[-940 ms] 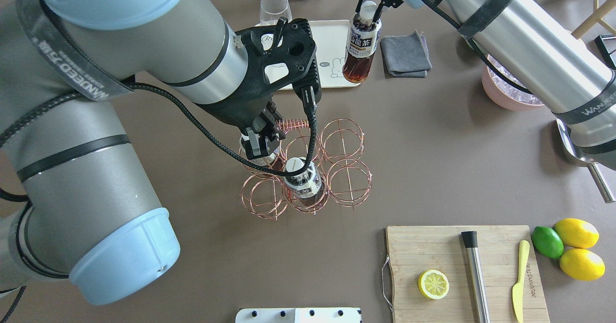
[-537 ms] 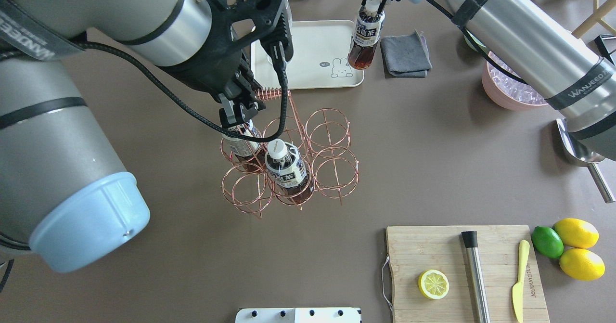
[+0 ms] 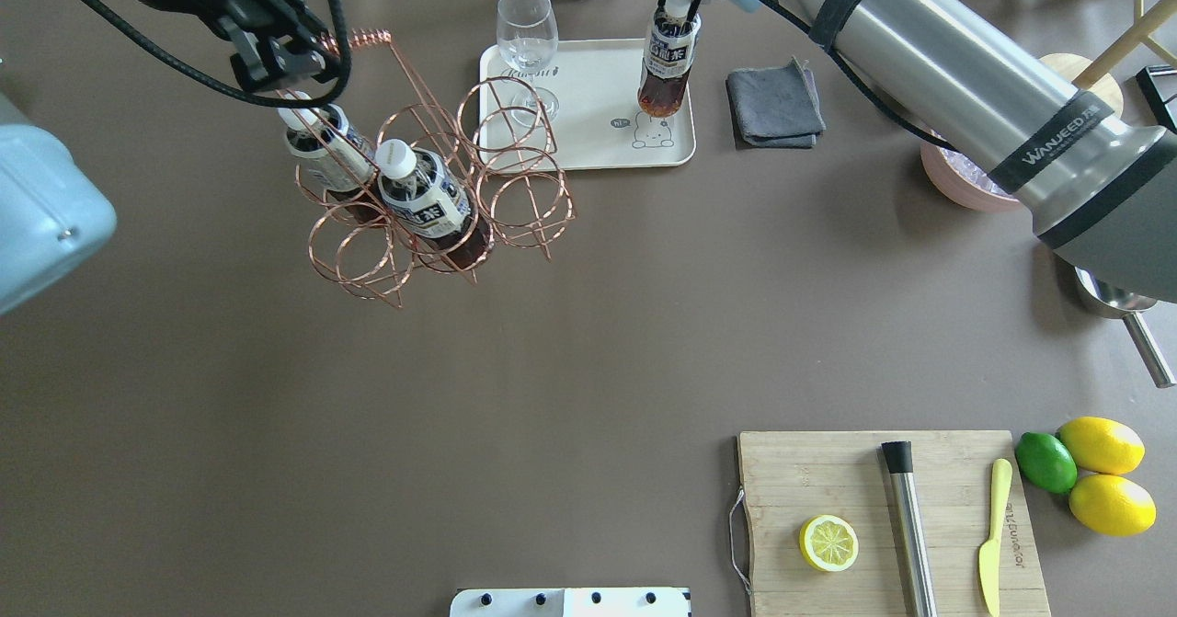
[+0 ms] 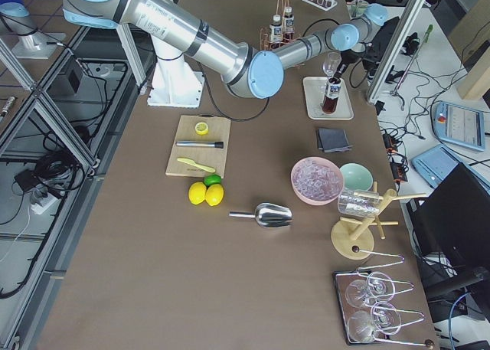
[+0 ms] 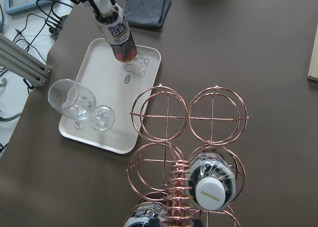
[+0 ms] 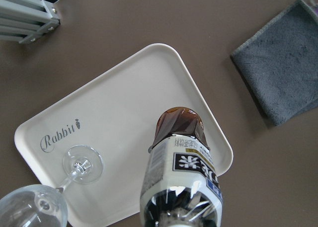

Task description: Take tea from basket to plate

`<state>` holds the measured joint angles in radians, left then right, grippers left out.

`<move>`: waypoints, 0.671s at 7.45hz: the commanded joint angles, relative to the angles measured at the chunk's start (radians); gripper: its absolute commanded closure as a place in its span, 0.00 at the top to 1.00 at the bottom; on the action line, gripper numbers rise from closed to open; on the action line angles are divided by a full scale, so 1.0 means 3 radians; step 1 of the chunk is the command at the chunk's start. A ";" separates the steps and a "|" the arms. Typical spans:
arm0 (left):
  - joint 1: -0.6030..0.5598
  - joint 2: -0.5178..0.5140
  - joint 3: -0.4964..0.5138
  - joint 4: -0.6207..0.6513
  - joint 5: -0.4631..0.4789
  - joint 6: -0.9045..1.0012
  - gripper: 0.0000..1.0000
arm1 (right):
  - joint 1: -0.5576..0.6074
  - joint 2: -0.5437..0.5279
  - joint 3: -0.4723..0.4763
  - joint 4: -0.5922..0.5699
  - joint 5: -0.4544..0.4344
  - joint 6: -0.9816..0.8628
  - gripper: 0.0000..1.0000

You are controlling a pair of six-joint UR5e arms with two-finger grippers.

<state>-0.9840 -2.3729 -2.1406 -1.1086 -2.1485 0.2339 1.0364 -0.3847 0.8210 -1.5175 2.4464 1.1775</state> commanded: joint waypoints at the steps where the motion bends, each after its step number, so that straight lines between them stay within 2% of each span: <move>1: -0.0706 0.0463 -0.0003 0.0004 -0.0389 0.0491 0.00 | -0.0151 0.0142 -0.0144 0.0221 -0.0178 0.0002 0.00; 3: -0.1004 0.0668 0.0012 -0.0022 -0.0426 0.0794 0.00 | -0.0197 0.0142 -0.0144 0.0221 -0.0249 -0.0028 0.00; 5: -0.1122 0.0771 0.0165 -0.0083 -0.0401 0.1070 0.00 | -0.0218 0.0142 -0.0149 0.0216 -0.0275 -0.0044 0.00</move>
<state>-1.2790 -2.1705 -2.1297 -1.1152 -2.2723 0.4809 0.9775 -0.3426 0.7779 -1.4519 2.3726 1.1697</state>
